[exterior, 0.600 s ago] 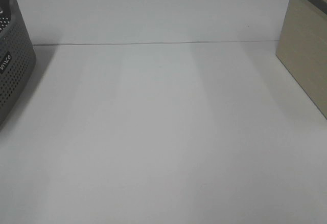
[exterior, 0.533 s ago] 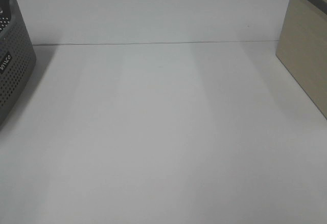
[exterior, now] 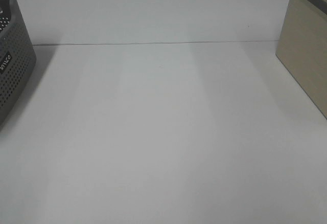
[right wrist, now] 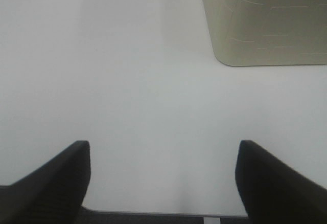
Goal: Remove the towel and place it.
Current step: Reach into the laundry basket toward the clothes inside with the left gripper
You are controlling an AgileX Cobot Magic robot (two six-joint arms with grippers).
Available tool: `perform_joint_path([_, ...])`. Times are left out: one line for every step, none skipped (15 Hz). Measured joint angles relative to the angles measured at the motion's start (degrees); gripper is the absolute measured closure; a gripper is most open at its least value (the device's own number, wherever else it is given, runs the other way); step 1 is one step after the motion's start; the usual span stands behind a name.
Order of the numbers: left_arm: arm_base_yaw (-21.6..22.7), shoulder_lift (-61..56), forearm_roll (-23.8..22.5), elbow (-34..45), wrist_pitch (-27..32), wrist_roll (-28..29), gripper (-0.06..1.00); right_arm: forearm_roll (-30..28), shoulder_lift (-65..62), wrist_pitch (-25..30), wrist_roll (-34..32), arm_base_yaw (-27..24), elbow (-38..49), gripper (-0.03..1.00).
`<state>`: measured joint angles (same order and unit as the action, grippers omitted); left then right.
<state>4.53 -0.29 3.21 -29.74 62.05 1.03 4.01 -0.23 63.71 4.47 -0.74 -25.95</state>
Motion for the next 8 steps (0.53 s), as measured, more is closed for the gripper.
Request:
perform_joint_path([0.0, 0.0, 0.0, 0.0, 0.0, 0.0, -0.04, 0.0, 0.0, 0.0, 0.0, 0.0, 0.0, 0.23])
perform_joint_path([0.0, 0.0, 0.0, 0.0, 0.0, 0.0, -0.04, 0.0, 0.0, 0.0, 0.0, 0.0, 0.0, 0.23])
perform_joint_path([0.0, 0.0, 0.0, 0.0, 0.0, 0.0, -0.04, 0.0, 0.0, 0.0, 0.0, 0.0, 0.0, 0.23])
perform_joint_path([0.0, 0.0, 0.0, 0.0, 0.0, 0.0, -0.04, 0.0, 0.0, 0.0, 0.0, 0.0, 0.0, 0.23])
perform_joint_path([0.0, 0.0, 0.0, 0.0, 0.0, 0.0, -0.04, 0.0, 0.0, 0.0, 0.0, 0.0, 0.0, 0.23])
perform_joint_path([0.0, 0.0, 0.0, 0.0, 0.0, 0.0, -0.04, 0.0, 0.0, 0.0, 0.0, 0.0, 0.0, 0.23])
perform_joint_path([0.0, 0.0, 0.0, 0.0, 0.0, 0.0, -0.04, 0.0, 0.0, 0.0, 0.0, 0.0, 0.0, 0.23])
perform_joint_path([0.0, 0.0, 0.0, 0.0, 0.0, 0.0, -0.04, 0.0, 0.0, 0.0, 0.0, 0.0, 0.0, 0.23])
